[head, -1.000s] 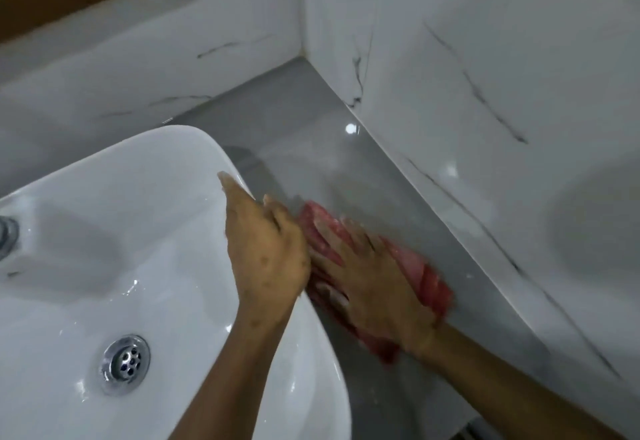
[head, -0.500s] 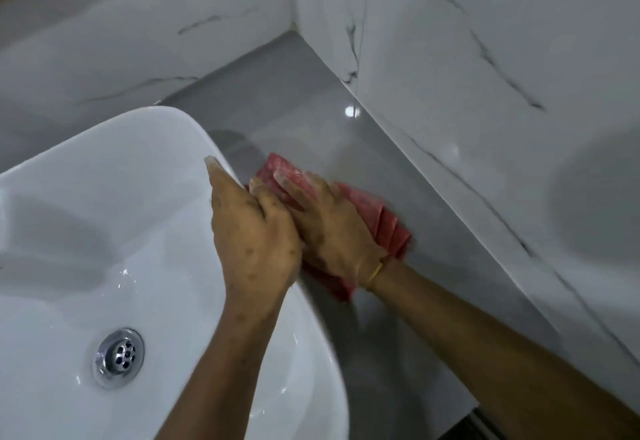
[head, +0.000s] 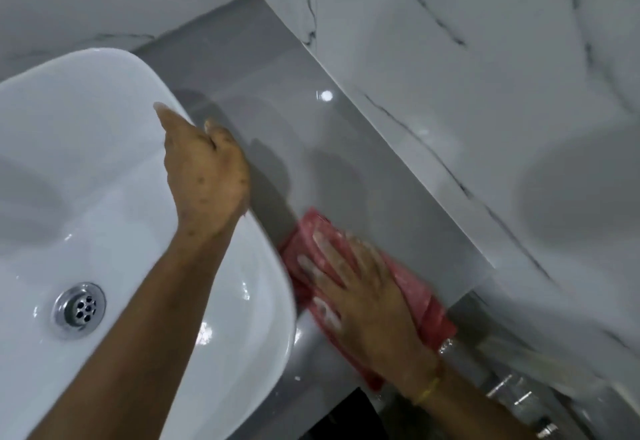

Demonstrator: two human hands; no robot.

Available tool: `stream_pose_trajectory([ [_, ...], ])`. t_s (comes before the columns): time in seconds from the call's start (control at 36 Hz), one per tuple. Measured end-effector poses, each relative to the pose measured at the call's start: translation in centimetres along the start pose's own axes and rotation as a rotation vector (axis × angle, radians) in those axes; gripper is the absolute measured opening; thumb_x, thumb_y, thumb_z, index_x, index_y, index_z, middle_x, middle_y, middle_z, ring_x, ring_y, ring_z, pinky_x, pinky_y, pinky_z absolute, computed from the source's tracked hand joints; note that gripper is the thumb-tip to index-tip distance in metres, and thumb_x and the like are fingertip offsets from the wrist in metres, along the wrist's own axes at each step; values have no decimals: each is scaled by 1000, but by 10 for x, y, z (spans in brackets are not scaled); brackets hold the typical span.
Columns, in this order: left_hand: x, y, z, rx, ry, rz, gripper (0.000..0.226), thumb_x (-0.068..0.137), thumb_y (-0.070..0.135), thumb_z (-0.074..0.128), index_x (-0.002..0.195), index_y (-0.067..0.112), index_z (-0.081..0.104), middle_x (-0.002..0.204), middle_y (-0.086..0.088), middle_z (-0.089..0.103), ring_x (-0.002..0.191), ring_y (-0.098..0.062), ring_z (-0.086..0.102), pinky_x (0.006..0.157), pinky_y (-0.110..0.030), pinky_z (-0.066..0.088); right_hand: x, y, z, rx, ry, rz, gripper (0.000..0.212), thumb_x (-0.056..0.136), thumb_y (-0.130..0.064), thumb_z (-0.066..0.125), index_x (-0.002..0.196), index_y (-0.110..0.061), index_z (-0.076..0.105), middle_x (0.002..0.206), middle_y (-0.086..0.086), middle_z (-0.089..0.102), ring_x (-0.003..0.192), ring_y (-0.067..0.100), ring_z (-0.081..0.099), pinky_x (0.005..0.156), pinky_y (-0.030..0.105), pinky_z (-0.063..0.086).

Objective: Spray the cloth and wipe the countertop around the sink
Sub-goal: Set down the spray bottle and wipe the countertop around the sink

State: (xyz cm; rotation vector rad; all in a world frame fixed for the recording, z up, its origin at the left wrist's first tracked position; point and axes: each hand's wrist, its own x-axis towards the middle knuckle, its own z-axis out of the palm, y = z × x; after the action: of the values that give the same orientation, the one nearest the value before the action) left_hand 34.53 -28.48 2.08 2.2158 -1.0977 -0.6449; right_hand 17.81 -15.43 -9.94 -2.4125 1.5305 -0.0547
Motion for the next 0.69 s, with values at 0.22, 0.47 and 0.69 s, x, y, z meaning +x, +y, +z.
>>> stream_pose_trajectory([
  [0.22, -59, -16, 2, 39, -58, 119, 65, 101, 22, 32, 150, 2, -6, 158, -21, 22, 144, -34, 28, 118, -41, 23, 3, 45, -23, -77, 2, 313, 58, 96, -44, 30, 151, -31, 18, 162, 5, 12, 145, 37, 18, 115, 54, 25],
  [0.47, -148, -45, -55, 30, -63, 555, 53, 101, 23, 31, 149, 3, 20, 161, -13, 17, 150, -22, 13, 121, -24, 9, -88, -92, 7, 184, -58, 255, 69, 88, -45, 39, 149, -18, 25, 160, 6, 22, 144, 30, 26, 120, 45, 11],
  [0.69, -270, -131, -37, 85, -248, 525, 46, 91, 28, 40, 124, 5, 61, 139, -5, 48, 134, -21, 45, 113, -22, 23, -90, -53, -52, 1000, 315, 479, 49, 95, -40, 30, 144, -36, 25, 157, -14, 24, 143, -3, 19, 121, 35, 21],
])
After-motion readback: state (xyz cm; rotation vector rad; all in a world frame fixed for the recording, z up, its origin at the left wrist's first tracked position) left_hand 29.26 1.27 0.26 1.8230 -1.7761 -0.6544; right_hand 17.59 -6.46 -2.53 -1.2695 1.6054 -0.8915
